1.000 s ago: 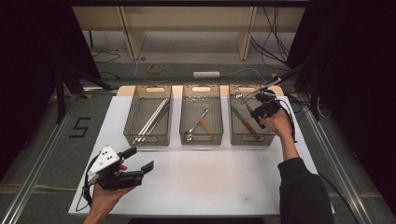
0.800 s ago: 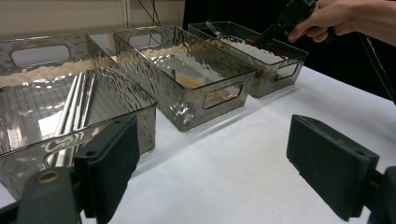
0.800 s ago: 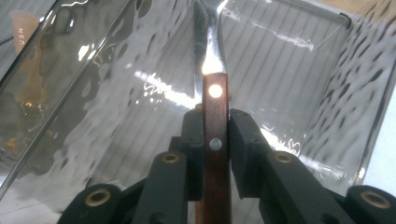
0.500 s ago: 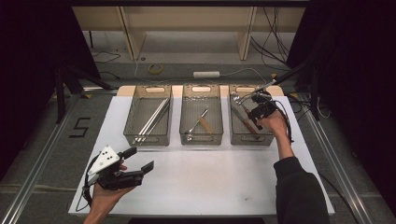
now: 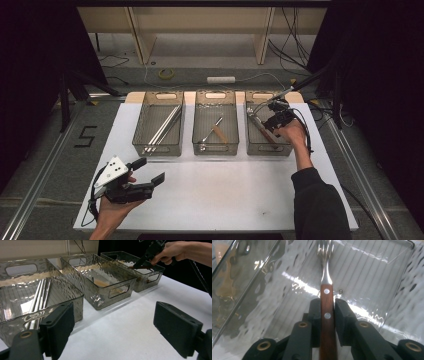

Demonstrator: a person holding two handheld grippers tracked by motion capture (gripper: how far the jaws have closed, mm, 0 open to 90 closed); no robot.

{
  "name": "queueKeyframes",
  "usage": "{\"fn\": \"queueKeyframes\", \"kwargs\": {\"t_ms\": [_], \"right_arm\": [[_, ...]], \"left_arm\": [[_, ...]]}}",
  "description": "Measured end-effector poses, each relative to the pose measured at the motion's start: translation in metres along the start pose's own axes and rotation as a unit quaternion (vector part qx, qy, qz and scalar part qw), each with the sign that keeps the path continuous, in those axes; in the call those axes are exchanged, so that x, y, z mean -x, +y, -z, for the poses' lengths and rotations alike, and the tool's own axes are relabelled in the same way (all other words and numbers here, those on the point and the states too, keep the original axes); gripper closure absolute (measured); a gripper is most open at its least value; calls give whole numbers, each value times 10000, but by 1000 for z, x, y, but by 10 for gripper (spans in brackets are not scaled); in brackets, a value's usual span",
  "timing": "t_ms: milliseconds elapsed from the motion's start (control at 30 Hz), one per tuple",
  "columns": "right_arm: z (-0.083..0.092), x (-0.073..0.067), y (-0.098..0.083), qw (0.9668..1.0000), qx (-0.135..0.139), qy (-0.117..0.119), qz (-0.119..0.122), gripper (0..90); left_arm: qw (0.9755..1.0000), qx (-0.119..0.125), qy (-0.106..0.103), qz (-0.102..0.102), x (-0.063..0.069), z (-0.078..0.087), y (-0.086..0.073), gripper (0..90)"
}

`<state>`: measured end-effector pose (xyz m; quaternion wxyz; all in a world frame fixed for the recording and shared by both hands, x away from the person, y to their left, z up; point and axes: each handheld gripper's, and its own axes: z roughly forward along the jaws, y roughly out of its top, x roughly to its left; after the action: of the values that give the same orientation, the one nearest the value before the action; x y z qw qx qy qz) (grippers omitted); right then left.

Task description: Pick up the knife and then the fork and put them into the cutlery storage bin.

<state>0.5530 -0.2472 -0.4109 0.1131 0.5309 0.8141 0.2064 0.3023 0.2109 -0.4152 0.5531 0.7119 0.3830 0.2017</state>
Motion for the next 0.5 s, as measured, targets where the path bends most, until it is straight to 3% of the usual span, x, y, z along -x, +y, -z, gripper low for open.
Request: {"fn": "queueKeyframes", "kwargs": {"t_ms": [67,167,500], "right_arm": [[-2,0,0,10000,-64,-11,-45,734],[1,2,1,9996,158,158,-165,675],[10,-1,2,9991,302,287,-51,625]], "left_arm": [[10000,3,-1,-2,0,0,0,168],[10000,2,-1,4,0,0,0,168],[10000,1,-2,5,0,0,0,168]]}}
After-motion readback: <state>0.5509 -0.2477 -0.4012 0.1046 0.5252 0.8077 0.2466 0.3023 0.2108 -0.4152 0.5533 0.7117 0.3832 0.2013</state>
